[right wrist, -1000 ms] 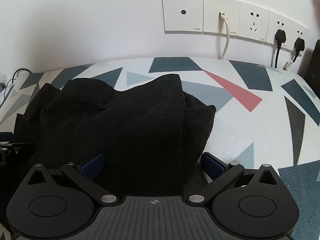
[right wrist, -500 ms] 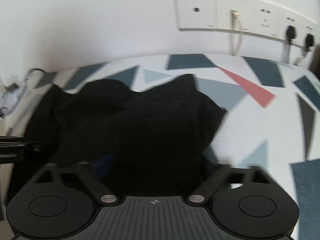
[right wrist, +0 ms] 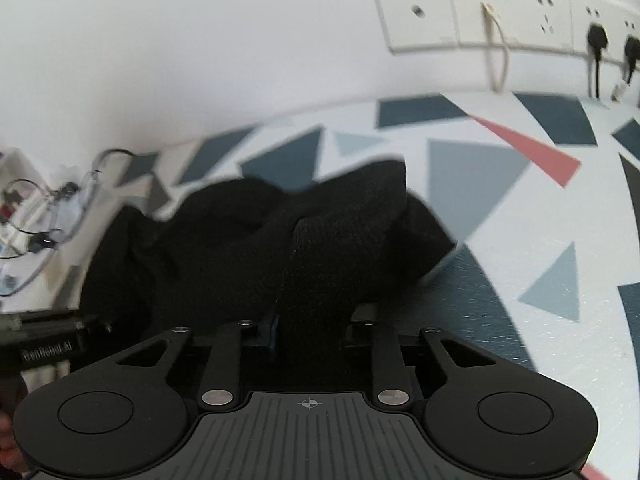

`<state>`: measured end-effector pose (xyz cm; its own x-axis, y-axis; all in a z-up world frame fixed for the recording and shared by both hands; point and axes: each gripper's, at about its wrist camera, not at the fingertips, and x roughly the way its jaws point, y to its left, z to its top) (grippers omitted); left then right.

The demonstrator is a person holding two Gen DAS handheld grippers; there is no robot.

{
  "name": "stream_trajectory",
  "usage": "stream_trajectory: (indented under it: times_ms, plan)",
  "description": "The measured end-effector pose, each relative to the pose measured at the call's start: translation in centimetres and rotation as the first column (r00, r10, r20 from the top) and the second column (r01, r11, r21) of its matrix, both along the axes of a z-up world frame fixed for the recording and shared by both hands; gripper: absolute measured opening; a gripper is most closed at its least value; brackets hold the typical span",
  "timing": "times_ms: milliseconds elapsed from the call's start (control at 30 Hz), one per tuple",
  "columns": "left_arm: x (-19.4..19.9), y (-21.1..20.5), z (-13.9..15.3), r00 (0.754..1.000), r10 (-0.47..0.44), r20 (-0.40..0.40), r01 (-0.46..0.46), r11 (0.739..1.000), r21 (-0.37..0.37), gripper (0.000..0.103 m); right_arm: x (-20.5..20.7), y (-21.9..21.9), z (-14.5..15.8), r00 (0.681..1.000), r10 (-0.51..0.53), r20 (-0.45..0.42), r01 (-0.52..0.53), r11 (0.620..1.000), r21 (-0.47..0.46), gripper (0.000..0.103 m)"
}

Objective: Fold clothes
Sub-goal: 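Close both grippers on the folded black sweater and lift it, then carry the folded sweater with both grippers toward the clothes stack on the chair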

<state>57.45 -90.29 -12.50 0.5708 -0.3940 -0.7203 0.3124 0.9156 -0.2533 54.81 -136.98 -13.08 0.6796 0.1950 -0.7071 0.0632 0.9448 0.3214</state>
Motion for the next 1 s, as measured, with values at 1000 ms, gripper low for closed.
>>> stream_trajectory:
  times_ms: [1000]
  plan:
    - [-48.9,29.2,11.9,0.244,0.955,0.167,-0.956,0.266,-0.124,0.021,-15.0,43.8,14.6,0.296,0.923,0.248,-0.95,0.257,0.176,0.02]
